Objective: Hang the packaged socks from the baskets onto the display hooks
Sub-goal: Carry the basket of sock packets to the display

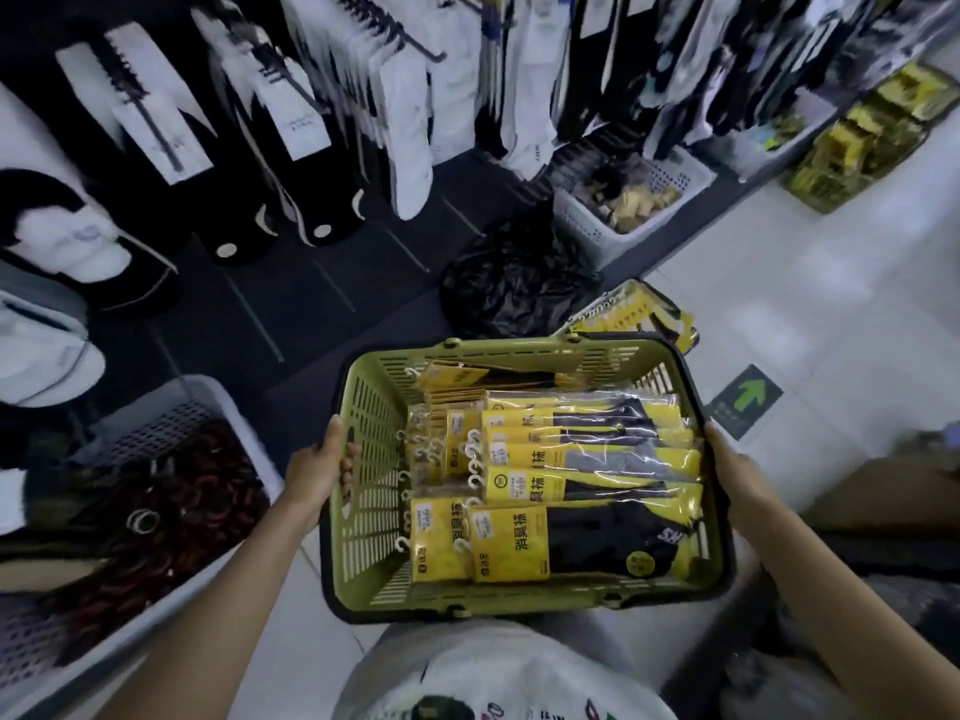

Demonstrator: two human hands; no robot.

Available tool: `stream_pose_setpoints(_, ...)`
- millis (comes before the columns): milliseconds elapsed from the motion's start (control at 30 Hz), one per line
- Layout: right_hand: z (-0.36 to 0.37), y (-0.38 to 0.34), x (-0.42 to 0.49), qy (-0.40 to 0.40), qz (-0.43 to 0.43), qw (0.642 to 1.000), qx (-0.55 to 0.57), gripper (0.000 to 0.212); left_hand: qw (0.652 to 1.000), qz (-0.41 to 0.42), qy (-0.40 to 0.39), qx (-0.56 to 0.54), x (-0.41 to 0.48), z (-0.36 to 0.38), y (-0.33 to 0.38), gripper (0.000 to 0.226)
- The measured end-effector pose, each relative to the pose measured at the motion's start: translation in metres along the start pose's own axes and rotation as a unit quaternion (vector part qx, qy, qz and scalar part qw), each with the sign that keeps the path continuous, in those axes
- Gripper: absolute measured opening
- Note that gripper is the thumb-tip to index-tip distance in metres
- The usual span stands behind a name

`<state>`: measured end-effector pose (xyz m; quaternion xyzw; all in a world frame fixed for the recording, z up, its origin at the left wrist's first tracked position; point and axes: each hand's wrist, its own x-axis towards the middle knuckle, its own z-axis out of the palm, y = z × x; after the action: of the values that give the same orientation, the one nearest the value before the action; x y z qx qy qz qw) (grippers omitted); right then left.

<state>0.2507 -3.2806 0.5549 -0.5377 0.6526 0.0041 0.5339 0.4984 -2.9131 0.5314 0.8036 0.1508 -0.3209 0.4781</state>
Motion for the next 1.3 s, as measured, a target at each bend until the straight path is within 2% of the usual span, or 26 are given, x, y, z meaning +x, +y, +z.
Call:
stream_pose_setpoints(367,0.065,-0.097,0.067,-0.067,-0.040,0.991,-0.108,0.044,0.987,-0.069,0.108,-0.095,0.014,0.000,-0.025,0.058)
stream_pose_setpoints(500,0.105,-0.127,0.102,-0.127,-0.050,0.979,-0.149,0.040,0.966,-0.097,0.171,-0.168,0.013,0.018,-0.045,0.052)
stream_pose_setpoints(600,0.139,-0.139,0.131,-0.191,-0.051,0.966,-0.165,0.040,0.940,-0.151,0.235,-0.198,0.014,0.040,-0.063,0.052)
stream_pose_setpoints(733,0.173,-0.139,0.171,-0.227,-0.029,0.945,-0.236,0.042,0.908,-0.199,0.280,-0.238,0.023,0.069,-0.087,0.054)
stream_pose_setpoints(867,0.206,-0.125,0.205,-0.202,-0.027,0.931,-0.303,0.037,0.890,-0.233,0.300,-0.251,0.033,0.089,-0.114,0.055)
stream_pose_setpoints(1000,0.239,-0.088,0.243,-0.205,0.000,0.928,-0.310,0.036,0.878,-0.270,0.308,-0.248,0.055,0.110,-0.158,0.056)
stream_pose_setpoints(1167,0.291,-0.017,0.300,-0.201,-0.006,0.926,-0.319,0.035,0.869,-0.284,0.301,-0.270,0.104,0.140,-0.238,0.051)
stream_pose_setpoints(1300,0.333,0.047,0.357,-0.223,-0.004,0.917,-0.332,0.057,0.869,-0.286,0.293,-0.278,0.154,0.171,-0.309,0.051)
